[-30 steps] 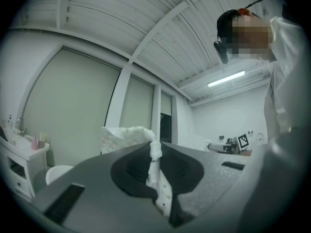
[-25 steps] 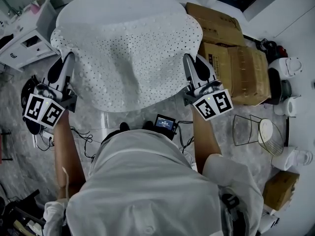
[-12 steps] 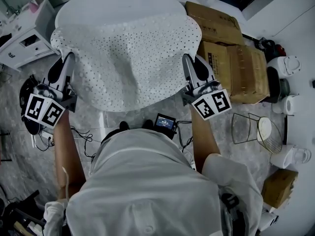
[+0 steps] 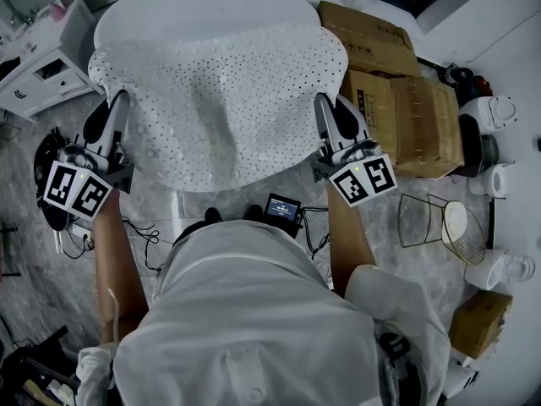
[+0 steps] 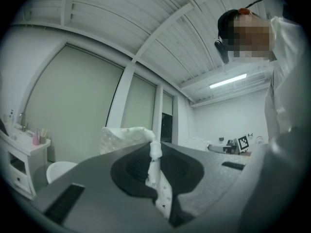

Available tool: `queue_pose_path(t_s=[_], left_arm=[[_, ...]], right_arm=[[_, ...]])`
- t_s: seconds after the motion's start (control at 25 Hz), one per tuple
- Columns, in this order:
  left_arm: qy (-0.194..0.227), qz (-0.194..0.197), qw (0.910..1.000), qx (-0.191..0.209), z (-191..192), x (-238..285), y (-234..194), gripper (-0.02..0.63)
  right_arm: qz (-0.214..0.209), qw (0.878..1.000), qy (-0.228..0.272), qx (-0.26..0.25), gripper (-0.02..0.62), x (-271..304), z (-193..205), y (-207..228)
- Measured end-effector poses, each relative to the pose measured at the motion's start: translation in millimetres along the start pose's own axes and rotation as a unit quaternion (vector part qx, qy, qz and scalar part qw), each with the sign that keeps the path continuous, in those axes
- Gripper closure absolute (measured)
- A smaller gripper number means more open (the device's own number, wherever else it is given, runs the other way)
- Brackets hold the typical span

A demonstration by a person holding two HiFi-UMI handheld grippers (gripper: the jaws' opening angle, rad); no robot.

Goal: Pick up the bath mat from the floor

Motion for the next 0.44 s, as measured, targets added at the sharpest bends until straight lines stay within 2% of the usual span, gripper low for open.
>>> queue_pose_path(t_s=[0.44], left_arm=[[0.004, 0.004, 1.0, -0.007, -0.8, 1.2, 1.3, 0.572]], right_arm=[[0.001, 1.0, 0.005, 0.004, 0.548, -1.7, 0.6, 2.2]])
Point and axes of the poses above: the fingertips, and each gripper's own axes: x forward along the fingers, y to its right, z out of its underside, the point moved 10 cm from there along -x, backward along the fingers
